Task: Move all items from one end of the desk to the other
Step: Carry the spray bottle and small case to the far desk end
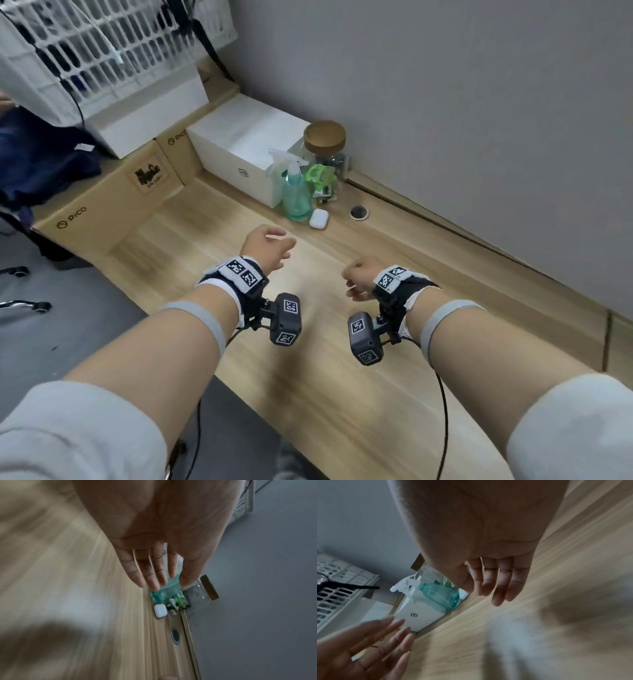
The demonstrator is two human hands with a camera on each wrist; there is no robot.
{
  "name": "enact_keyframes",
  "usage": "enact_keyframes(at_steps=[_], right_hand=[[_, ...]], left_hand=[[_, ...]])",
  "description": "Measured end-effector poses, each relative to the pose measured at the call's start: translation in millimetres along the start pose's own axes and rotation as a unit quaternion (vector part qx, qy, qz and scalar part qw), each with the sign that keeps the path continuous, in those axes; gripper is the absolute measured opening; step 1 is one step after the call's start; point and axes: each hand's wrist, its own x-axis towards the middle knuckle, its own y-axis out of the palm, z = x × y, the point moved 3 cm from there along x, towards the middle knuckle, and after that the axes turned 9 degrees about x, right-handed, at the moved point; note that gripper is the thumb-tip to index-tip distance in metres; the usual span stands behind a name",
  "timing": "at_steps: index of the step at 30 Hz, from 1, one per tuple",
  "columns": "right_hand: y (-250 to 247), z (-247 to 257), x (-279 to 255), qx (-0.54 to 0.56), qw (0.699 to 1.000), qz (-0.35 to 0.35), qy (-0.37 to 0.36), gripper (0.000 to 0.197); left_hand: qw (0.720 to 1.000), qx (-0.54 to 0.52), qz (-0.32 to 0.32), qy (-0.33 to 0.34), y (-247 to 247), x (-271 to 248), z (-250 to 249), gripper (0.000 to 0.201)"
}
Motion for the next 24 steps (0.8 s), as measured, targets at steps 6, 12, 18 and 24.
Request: enact_keyframes(at_steps=[6,12,18,24], right_hand=[[26.4,42.7,57.5,-0.027,0.998,-0.047,-0.037,0.005],[34.1,57.3,125.7,-0.120,0.987,-0.089,-0.055,0.059],[40.8,79.3,159.4,-0.231,0.956,-0.106,-0.146,0.060],[56.0,89.0,194.5,-0.324,0.925,-0.107,-0.168,0.053]], left_hand=[[0.999,0.023,-0.004,0.028,-8.5,75.8,-11.1,0.057],[0.995,0.060,0.017,0.077,4.8,125.4,-23.9,0.077],[0.988,0.086,0.001,0.125,20.2,168.2,-28.7,0.076],[0.989,0.089,-0.005,0.121,32.4,200.9,-27.5,0.074]])
